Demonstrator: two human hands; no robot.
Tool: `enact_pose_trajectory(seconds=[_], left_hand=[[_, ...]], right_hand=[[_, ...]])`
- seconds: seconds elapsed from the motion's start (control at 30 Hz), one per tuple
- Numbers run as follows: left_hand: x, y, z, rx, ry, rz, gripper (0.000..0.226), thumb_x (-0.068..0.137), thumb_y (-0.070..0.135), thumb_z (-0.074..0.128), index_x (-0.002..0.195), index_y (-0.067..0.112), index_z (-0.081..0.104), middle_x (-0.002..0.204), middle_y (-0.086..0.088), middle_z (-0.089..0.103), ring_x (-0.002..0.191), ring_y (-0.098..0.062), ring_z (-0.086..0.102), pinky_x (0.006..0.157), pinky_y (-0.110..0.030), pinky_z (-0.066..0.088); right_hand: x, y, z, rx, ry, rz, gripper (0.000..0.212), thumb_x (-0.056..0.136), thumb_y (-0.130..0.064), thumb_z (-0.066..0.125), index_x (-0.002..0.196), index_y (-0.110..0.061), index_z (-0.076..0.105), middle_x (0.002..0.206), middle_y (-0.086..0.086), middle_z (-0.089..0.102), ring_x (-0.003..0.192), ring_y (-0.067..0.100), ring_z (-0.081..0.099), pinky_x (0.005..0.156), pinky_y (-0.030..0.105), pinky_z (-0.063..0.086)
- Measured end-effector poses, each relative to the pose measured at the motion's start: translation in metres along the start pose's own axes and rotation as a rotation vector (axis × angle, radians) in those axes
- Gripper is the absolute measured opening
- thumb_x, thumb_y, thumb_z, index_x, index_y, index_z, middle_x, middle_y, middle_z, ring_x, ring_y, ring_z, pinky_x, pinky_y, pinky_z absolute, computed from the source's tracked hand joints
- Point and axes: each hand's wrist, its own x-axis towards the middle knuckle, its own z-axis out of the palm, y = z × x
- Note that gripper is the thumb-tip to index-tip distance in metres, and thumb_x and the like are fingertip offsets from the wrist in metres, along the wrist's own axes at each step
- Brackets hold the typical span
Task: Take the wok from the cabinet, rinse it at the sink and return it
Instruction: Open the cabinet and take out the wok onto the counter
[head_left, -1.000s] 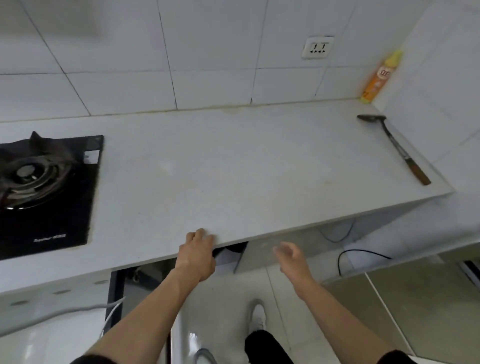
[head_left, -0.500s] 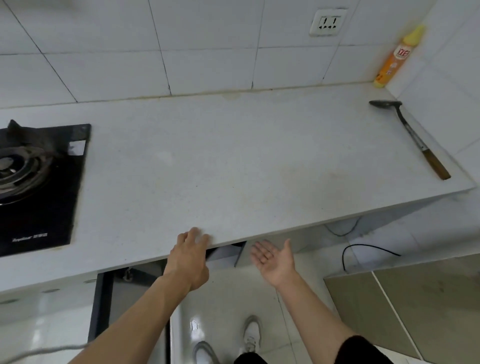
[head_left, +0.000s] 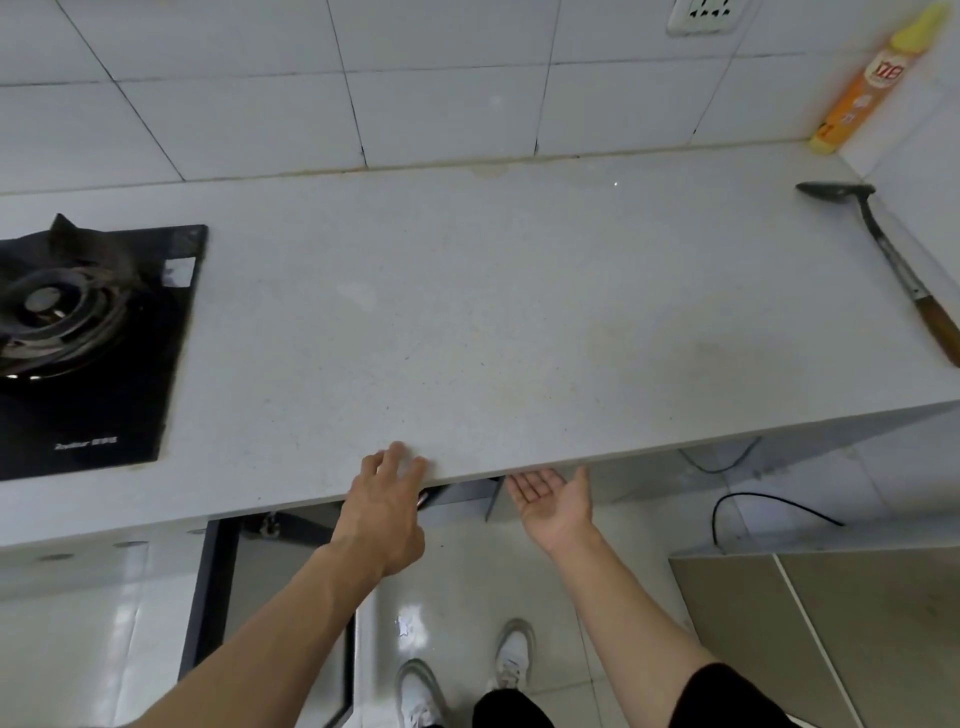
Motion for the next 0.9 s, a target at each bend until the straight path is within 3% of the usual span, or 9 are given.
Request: enact_pose_trajectory(seconds=[0.1, 0.27, 0.43, 0.63, 0.73, 0.8, 0.9], left_hand=[[-0.002, 0.001, 0.001, 0.000, -0.003, -0.003, 0.071, 0.074, 0.013, 0.056, 0.139, 0.020, 0.027, 0.149, -0.006, 0.013, 0.133, -0.031, 0.020, 0.106, -0.034, 0.037], [-0.001, 0.003, -0.001, -0.020, -0.022, -0.019, 0.070, 0.078, 0.013, 0.056, 0.141, 0.020, 0.028, 0.151, -0.006, 0.014, 0.134, -0.030, 0.019, 0.107, -0.033, 0.036], [-0.006, 0.008, -0.003, 0.023, -0.052, -0.032, 0.070, 0.080, 0.015, 0.057, 0.142, 0.016, 0.025, 0.152, -0.011, 0.012, 0.136, -0.033, 0.018, 0.109, -0.038, 0.036], [-0.012, 0.024, 0.012, 0.123, 0.059, 0.054, 0.069, 0.080, 0.030, 0.062, 0.138, 0.012, 0.028, 0.146, -0.012, 0.019, 0.130, -0.031, 0.027, 0.107, -0.041, 0.034], [-0.019, 0.039, 0.027, 0.130, 0.131, 0.212, 0.069, 0.080, 0.031, 0.060, 0.137, 0.014, 0.026, 0.148, -0.011, 0.019, 0.134, -0.031, 0.023, 0.111, -0.043, 0.030], [-0.026, 0.050, 0.034, 0.131, 0.137, 0.257, 0.067, 0.079, 0.030, 0.059, 0.136, 0.013, 0.028, 0.148, -0.010, 0.022, 0.134, -0.031, 0.024, 0.111, -0.043, 0.031], [-0.038, 0.066, 0.043, 0.144, 0.090, 0.272, 0.069, 0.081, 0.031, 0.058, 0.140, 0.014, 0.026, 0.150, -0.012, 0.022, 0.139, -0.032, 0.020, 0.114, -0.045, 0.026]], right_hand=[[-0.001, 0.001, -0.005, -0.032, -0.007, 0.000, 0.077, 0.097, -0.061, 0.031, 0.143, 0.001, 0.035, 0.141, 0.025, 0.045, 0.129, 0.038, 0.046, 0.113, 0.049, 0.034], [-0.010, -0.002, -0.017, -0.249, 0.031, -0.019, 0.053, 0.100, -0.049, 0.039, 0.111, 0.001, 0.052, 0.098, 0.021, 0.058, 0.105, 0.036, 0.059, 0.105, 0.044, 0.045], [-0.032, 0.000, -0.054, -0.631, 0.162, -0.113, 0.022, 0.092, -0.020, 0.066, 0.085, 0.001, 0.061, 0.081, 0.016, 0.062, 0.081, 0.026, 0.065, 0.081, 0.035, 0.056], [-0.061, 0.004, -0.107, -0.993, 0.413, -0.349, 0.023, 0.087, -0.018, 0.072, 0.070, -0.005, 0.063, 0.060, 0.008, 0.066, 0.044, 0.014, 0.060, 0.049, 0.026, 0.052], [-0.079, 0.001, -0.132, -1.174, 0.494, -0.470, 0.021, 0.086, -0.020, 0.070, 0.072, -0.006, 0.064, 0.070, 0.013, 0.070, 0.062, 0.025, 0.068, 0.065, 0.038, 0.060], [-0.093, -0.004, -0.147, -1.301, 0.537, -0.519, 0.020, 0.087, -0.021, 0.070, 0.082, -0.002, 0.066, 0.082, 0.015, 0.071, 0.077, 0.029, 0.069, 0.067, 0.033, 0.055], [-0.110, -0.018, -0.171, -1.461, 0.562, -0.558, 0.021, 0.087, -0.020, 0.070, 0.091, 0.000, 0.066, 0.089, 0.015, 0.069, 0.084, 0.029, 0.067, 0.062, 0.025, 0.043]])
